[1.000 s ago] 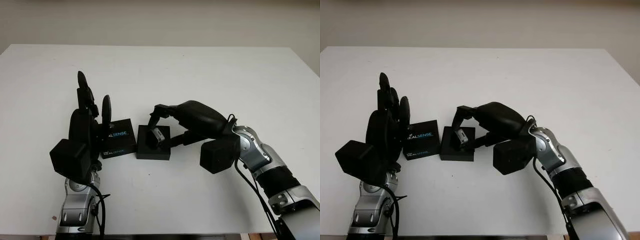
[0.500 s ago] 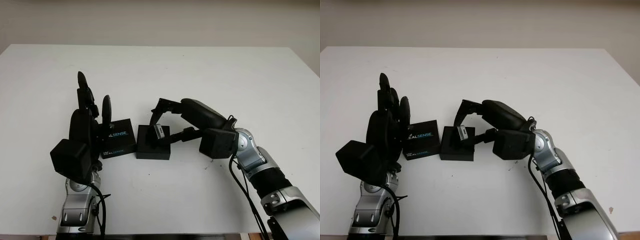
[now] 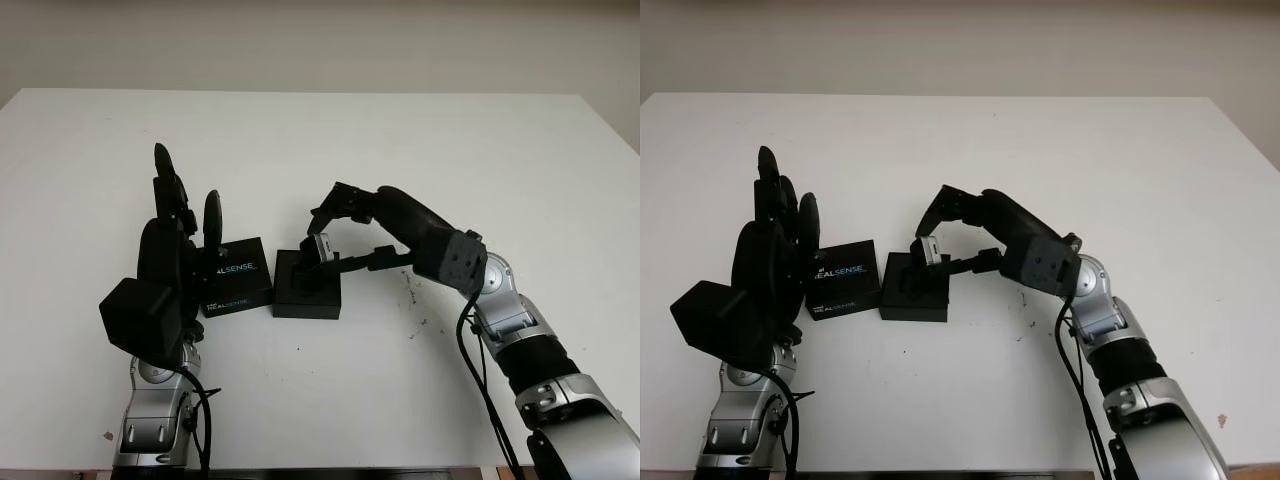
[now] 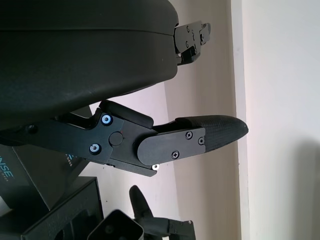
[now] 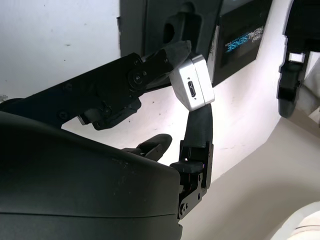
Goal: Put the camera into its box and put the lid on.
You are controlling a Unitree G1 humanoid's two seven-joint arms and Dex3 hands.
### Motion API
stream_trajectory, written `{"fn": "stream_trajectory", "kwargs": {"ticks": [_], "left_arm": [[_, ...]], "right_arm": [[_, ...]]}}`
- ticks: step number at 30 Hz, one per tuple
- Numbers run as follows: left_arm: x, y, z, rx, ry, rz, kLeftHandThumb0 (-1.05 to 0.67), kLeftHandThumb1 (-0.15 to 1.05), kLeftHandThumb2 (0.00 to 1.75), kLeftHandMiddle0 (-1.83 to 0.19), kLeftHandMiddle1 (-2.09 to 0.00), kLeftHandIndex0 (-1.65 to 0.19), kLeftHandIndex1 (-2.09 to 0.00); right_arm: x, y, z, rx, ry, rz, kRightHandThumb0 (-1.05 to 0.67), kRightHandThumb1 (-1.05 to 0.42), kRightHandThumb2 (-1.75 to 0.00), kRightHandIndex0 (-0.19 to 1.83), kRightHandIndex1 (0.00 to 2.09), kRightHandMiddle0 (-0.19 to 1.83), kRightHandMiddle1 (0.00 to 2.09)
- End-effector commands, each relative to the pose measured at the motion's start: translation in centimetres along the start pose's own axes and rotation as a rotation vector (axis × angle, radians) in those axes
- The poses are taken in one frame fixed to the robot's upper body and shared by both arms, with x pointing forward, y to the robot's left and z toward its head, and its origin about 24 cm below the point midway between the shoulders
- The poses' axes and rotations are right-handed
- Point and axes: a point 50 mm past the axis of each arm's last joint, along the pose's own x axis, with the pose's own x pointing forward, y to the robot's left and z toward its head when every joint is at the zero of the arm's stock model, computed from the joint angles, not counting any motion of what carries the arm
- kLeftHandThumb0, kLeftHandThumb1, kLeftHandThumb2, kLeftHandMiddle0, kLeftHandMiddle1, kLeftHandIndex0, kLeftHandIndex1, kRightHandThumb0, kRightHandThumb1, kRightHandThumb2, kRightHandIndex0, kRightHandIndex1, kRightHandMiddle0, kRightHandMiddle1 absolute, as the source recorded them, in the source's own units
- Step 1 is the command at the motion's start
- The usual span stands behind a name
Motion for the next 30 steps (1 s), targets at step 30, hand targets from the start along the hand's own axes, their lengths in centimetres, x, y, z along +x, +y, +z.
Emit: {"fn": "stream_trajectory", "kwargs": {"ticks": [30], "left_arm": [[-0.4,0.3,0.0,0.008,0.002,-0.002,-0.71,1.05,0.55,0.19,0.0,0.19,0.0]], "right_arm": [[0.2,3.7,0.3,0.584,0.043,0.025,-0.38,-0.99,-0.06,-0.02,0.54,0.28,1.76]]}}
